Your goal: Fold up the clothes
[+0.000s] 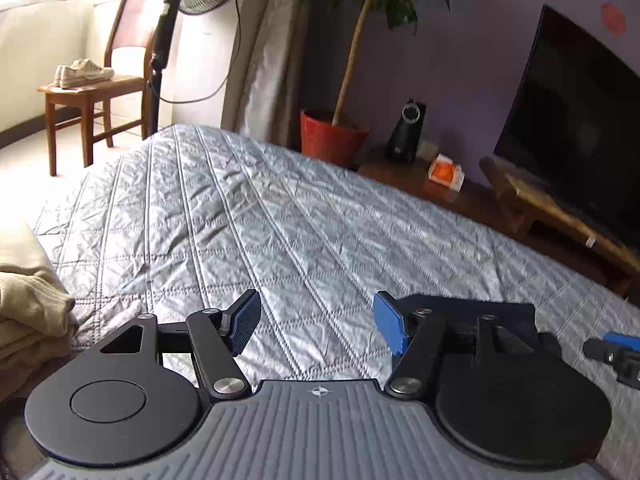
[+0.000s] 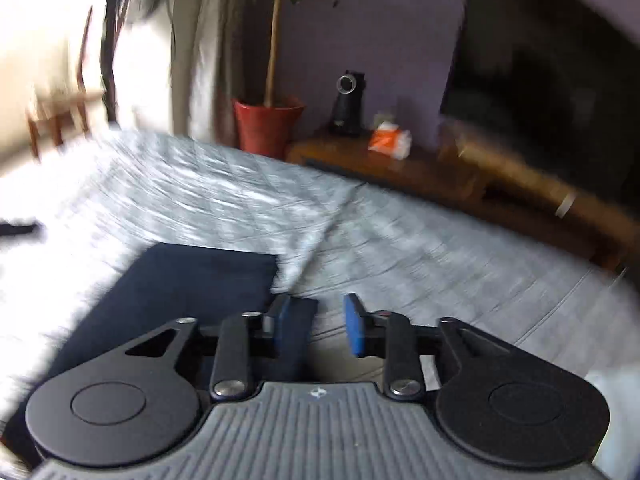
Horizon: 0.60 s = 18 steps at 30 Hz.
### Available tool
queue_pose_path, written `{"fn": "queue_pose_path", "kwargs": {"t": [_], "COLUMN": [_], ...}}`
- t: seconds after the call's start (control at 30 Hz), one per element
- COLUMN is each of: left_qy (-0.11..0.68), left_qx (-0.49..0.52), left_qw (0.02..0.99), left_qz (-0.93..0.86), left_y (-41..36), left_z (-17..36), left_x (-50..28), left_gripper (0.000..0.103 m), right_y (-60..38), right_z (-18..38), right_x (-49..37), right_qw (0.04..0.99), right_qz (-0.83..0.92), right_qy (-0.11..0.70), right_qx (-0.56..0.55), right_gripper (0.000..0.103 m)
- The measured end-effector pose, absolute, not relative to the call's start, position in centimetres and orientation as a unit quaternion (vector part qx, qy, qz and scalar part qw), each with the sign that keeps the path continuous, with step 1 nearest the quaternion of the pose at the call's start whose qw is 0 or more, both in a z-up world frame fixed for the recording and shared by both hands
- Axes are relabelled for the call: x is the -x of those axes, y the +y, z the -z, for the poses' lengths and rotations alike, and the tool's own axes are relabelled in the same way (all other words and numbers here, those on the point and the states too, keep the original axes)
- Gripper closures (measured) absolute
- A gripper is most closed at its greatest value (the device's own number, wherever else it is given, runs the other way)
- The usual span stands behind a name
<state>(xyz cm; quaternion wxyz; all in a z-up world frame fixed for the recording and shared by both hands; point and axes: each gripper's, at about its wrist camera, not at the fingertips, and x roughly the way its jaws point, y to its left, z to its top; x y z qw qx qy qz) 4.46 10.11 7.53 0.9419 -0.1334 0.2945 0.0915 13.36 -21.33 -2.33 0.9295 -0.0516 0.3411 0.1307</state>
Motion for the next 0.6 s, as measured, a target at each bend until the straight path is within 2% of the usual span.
{"fn": "queue_pose_path", "kwargs": {"t": [0.03,0.07,0.2,0.37,0.6], "left_qy": [0.300,0.305,0.320,0.339,0.361], "left_qx": [0.132,0.130,0.119,0.089,0.046], "left_qw": [0.941,0.940,0.939,0.937,0.931], "left_qz": [-0.086,-0.078,-0.050,0.001,0.018], "left_y": [10.0,9.9,9.2,7.2,5.5], "left_z": [-7.4,-7.2,-6.9,-6.3,-5.2], "left_x": [-4.5,-4.6,-4.8,-4.9,-5.2], "left_gripper": [0.034,0.034,0.032,0.030,0.030], "right_y": [-21.6,-22.0,-24.5,-24.2,-24.5], "right_z": [2.8,3.4,4.6,4.4,6.1], "right_x": [-13.0,-12.7,-10.5,-8.5,-10.3], "right_qw": [0.919,0.907,0.884,0.880,0.849], "right_qz": [-0.150,-0.165,-0.165,-0.194,-0.218], "right_qy": [0.364,0.386,0.417,0.421,0.462], "right_qx": [0.016,-0.023,-0.134,-0.102,-0.139], "right_gripper": [0.052,0.050,0.051,0.054,0.053]}}
